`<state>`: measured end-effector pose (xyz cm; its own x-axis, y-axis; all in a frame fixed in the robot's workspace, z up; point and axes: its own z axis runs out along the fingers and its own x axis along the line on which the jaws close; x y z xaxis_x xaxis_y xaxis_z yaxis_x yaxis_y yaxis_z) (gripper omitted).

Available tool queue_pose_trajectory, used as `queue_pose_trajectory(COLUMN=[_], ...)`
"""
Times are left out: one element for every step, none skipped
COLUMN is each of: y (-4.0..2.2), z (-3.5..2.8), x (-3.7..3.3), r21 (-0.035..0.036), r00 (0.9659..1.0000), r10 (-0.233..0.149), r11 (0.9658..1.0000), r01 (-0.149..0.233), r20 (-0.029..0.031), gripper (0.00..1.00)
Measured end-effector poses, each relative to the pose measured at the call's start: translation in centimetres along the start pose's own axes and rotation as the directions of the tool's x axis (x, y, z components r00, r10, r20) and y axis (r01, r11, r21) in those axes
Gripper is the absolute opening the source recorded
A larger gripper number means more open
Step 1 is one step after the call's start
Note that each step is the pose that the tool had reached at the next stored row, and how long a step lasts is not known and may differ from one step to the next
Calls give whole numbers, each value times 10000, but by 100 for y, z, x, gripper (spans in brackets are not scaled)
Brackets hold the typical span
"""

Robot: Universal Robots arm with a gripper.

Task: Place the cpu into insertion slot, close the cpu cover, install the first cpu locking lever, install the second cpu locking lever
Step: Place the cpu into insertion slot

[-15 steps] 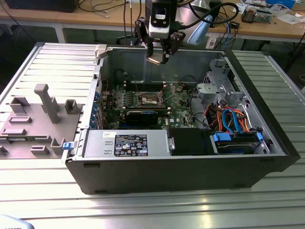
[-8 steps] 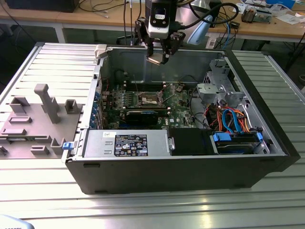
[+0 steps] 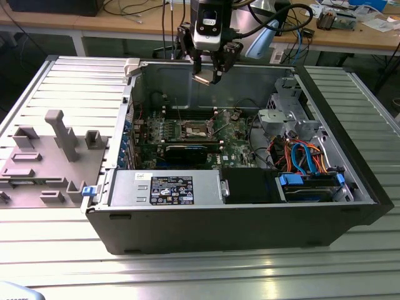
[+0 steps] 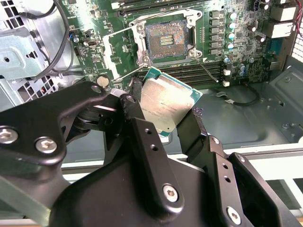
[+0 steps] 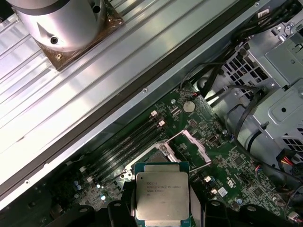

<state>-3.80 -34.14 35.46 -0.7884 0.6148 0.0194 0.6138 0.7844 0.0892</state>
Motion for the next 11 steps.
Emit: queue_pose_trajectory(y=[0, 0, 0, 0, -1, -1, -1, -1, -1, -1, -1], z=[0, 0, 0, 0, 0, 0, 0, 0, 0, 0, 0], x=[0, 0, 0, -1, -1, -1, -1, -1, -1, -1, -1], r21=[0, 0, 0, -1, -1, -1, -2, -2, -3, -3, -3], r00=[10000, 10000, 10000, 10000, 10000, 10000, 9999, 9999, 9999, 9999, 9998], r10=[12, 34, 47, 59, 82, 99, 114, 132, 146, 164, 176], r11=[10000, 10000, 10000, 10000, 10000, 10000, 9999, 9999, 9999, 9999, 9998], r01=[-12, -34, -47, -59, -82, -99, -114, -132, -146, -164, -176], r20=[1, 3, 4, 6, 8, 9, 11, 12, 13, 15, 16], gripper=[55, 55, 55, 55, 55, 55, 55, 55, 55, 55, 55])
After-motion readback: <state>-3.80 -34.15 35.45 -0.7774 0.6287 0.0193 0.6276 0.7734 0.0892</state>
